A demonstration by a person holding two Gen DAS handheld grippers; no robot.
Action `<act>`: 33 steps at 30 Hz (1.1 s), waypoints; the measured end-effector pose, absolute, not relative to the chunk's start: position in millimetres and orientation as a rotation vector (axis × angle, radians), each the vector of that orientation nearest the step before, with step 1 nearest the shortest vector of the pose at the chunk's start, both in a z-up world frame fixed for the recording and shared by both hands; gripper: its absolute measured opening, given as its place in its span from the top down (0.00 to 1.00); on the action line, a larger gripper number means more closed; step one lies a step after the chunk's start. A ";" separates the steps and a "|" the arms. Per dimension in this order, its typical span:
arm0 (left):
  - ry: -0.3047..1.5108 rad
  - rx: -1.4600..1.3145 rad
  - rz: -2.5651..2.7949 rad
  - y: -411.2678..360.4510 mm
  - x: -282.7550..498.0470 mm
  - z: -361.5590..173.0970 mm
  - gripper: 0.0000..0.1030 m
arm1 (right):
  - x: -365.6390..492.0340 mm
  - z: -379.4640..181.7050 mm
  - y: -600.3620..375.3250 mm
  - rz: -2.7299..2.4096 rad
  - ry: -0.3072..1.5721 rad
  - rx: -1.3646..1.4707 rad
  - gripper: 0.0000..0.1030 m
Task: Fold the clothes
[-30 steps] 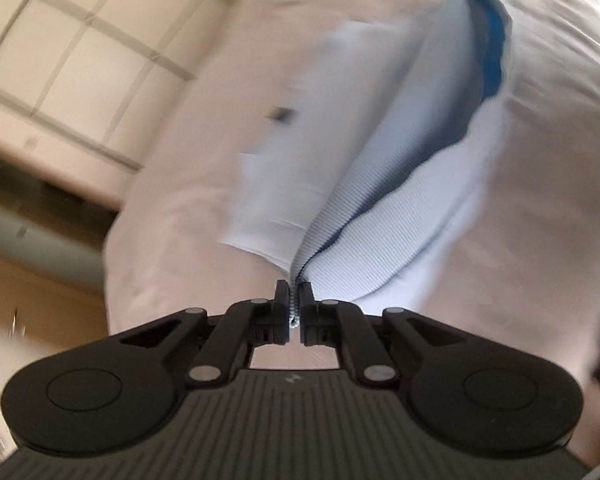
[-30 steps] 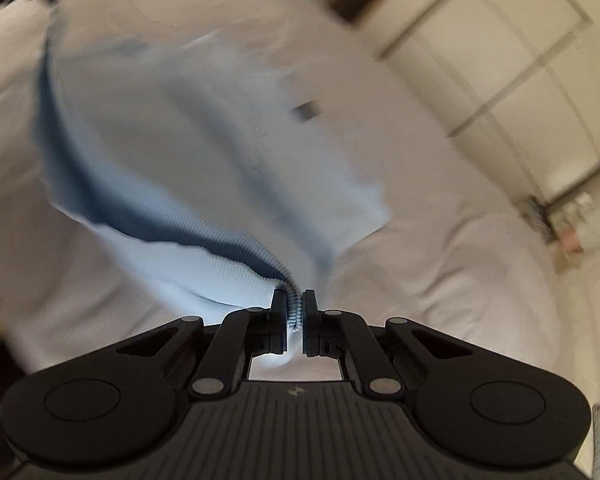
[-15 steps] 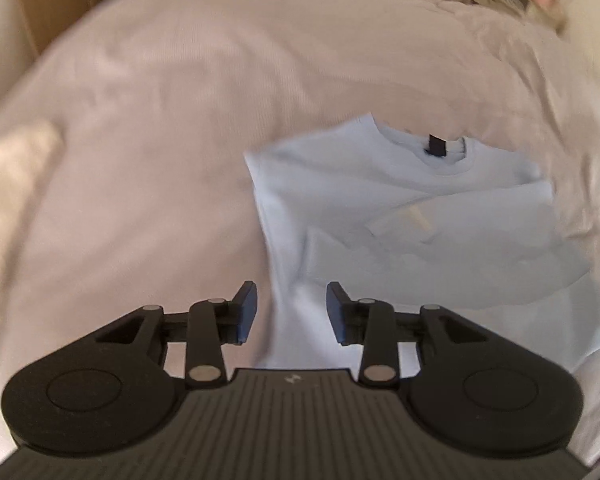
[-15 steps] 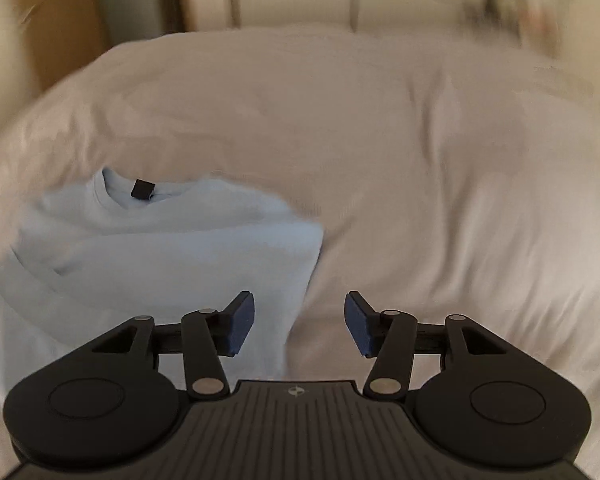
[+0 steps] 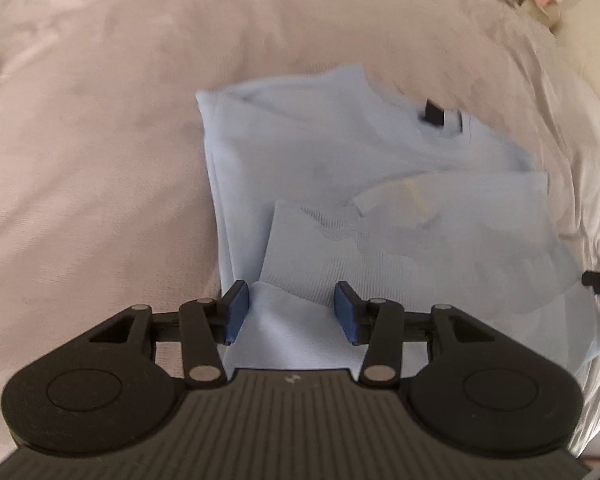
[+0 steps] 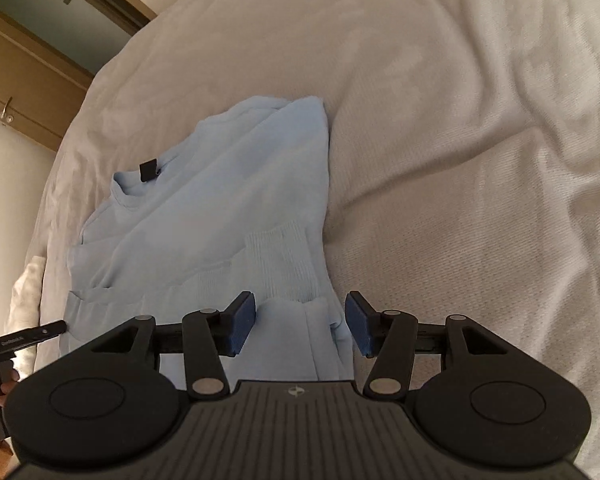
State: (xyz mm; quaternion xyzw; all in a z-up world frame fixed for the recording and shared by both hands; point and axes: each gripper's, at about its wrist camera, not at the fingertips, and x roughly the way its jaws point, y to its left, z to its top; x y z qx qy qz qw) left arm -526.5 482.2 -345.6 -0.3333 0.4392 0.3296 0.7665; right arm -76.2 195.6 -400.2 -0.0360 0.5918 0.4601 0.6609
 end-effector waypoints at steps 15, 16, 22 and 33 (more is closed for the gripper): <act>0.681 -0.511 0.785 490.0 -534.0 -263.9 0.94 | -141.9 -304.8 224.5 1.113 0.787 -0.288 0.90; 0.660 -0.496 0.792 499.3 -528.9 -261.9 0.94 | -137.3 -303.5 232.8 1.106 0.764 -0.277 0.90; 0.678 -0.441 0.838 553.0 -485.8 -289.7 0.89 | -102.9 -321.1 298.8 1.062 0.718 -0.248 0.90; 0.740 -0.790 0.883 583.9 -518.8 -336.0 0.65 | -54.3 -390.5 295.5 0.890 1.092 -0.057 0.50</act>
